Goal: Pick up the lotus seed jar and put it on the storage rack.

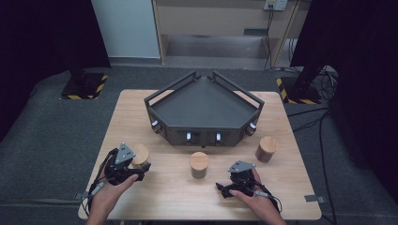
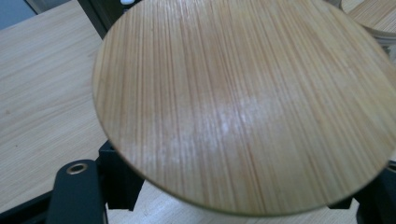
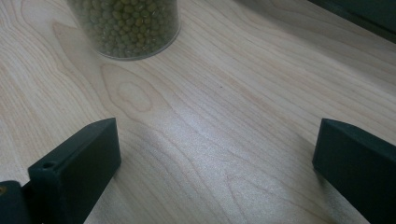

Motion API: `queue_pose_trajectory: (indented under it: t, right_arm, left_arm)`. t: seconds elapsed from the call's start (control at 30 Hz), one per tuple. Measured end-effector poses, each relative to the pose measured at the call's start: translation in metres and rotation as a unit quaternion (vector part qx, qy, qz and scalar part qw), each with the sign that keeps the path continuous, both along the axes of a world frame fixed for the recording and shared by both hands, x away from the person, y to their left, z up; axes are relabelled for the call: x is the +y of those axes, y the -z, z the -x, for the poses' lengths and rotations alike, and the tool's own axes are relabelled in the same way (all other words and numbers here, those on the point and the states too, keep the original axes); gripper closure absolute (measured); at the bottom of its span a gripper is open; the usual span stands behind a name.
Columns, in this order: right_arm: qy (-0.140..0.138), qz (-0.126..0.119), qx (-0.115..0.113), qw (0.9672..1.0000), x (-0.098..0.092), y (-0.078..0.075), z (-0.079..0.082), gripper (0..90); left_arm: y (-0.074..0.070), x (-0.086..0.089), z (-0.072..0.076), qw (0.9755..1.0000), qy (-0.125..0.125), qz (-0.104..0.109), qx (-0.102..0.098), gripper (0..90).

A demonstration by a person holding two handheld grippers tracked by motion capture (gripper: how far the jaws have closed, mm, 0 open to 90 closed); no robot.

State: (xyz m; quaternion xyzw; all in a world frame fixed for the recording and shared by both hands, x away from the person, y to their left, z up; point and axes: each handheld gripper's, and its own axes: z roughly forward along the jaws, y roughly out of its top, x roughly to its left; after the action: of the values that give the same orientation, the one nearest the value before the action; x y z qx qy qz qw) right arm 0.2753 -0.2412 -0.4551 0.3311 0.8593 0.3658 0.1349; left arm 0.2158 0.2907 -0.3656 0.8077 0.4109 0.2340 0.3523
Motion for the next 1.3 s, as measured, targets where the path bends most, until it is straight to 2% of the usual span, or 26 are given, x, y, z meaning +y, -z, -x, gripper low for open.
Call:
queue_pose_trajectory:
  t: [1.0, 1.07, 1.3]
  right_arm:
    - [0.000, 0.000, 0.000, 1.0000, 0.000, 0.000, 0.000, 1.2]
    - [0.000, 0.000, 0.000, 1.0000, 0.000, 0.000, 0.000, 1.2]
    - [0.000, 0.000, 0.000, 1.0000, 0.000, 0.000, 0.000, 1.2]
  left_arm:
    - [-0.032, -0.019, -0.020, 0.9996, 0.027, -0.011, -0.004, 24.3]
    - [-0.034, -0.021, -0.021, 0.9994, 0.029, -0.017, -0.004, 24.3]
    - [-0.039, -0.024, -0.024, 0.9993, 0.034, -0.015, -0.005, 24.3]
